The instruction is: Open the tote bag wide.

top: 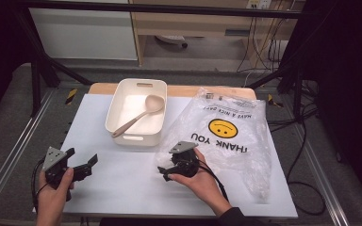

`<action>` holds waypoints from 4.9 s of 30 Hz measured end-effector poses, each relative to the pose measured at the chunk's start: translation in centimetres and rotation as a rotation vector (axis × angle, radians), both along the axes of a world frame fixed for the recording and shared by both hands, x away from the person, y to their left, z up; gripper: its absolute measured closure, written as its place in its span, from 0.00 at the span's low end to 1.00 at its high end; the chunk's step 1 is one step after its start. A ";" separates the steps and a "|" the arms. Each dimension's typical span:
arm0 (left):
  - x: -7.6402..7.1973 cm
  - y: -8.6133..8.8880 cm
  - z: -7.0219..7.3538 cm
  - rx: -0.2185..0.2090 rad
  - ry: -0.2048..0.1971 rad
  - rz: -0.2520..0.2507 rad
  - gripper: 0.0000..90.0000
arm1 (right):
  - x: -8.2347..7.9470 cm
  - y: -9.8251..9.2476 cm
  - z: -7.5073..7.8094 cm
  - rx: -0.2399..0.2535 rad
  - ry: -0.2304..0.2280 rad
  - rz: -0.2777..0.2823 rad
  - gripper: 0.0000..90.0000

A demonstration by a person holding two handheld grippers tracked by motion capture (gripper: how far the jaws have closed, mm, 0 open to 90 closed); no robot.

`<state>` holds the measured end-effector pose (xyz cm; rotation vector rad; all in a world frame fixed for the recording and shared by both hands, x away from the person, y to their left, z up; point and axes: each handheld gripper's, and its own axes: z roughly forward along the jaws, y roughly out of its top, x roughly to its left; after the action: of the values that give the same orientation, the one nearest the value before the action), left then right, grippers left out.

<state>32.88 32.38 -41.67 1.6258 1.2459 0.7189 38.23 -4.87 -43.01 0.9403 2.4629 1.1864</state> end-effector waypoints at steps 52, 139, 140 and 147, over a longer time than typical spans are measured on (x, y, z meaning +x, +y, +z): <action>0.0 -0.1 -0.1 0.010 0.013 -0.009 0.09 | 5.1 -1.6 6.8 0.283 -0.131 -0.268 0.99; 0.0 -0.3 -0.2 0.006 0.014 -0.024 0.07 | 5.2 -9.2 -1.2 -0.038 0.067 -0.138 0.08; 0.0 -0.3 -0.2 0.006 0.015 -0.024 0.07 | 5.2 -9.0 -1.3 -0.052 0.066 -0.133 0.08; 0.0 -0.4 -0.2 0.009 0.019 -0.027 0.07 | 5.2 -8.2 -2.0 -0.089 0.067 -0.126 0.07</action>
<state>32.93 32.01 -41.87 1.6568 1.2340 0.6944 43.43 -13.07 -45.00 1.1088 2.4443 1.0118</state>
